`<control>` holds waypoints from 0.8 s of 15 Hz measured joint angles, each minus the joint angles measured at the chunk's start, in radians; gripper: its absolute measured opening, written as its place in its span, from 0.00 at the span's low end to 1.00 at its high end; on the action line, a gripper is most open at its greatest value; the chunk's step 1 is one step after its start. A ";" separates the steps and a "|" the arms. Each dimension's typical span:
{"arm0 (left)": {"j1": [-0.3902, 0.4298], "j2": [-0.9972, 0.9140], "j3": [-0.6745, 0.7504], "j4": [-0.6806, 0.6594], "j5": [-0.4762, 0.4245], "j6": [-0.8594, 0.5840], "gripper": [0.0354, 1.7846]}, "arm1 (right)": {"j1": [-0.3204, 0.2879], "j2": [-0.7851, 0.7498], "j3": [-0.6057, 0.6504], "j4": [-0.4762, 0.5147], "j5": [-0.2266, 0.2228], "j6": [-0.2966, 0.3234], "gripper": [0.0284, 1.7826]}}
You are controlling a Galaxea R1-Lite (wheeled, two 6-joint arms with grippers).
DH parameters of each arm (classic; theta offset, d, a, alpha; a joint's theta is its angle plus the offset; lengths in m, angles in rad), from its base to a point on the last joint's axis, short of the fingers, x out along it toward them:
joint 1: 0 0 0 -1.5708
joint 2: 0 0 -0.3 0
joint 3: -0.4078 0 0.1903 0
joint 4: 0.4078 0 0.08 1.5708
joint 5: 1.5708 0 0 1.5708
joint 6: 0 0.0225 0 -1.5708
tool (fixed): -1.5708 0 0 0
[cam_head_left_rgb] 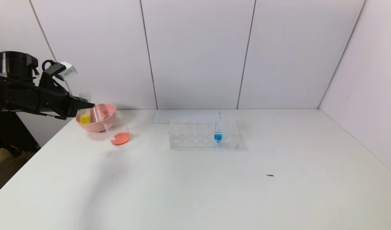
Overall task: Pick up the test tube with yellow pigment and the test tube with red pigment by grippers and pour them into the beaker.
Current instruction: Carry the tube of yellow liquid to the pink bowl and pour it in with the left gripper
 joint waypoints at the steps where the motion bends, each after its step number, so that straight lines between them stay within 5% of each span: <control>1: 0.000 0.004 -0.016 0.027 -0.001 0.021 0.24 | 0.000 0.000 0.000 0.000 0.000 0.000 0.95; 12: 0.010 0.023 -0.191 0.347 -0.036 0.161 0.24 | 0.000 0.000 0.000 0.000 0.000 0.000 0.95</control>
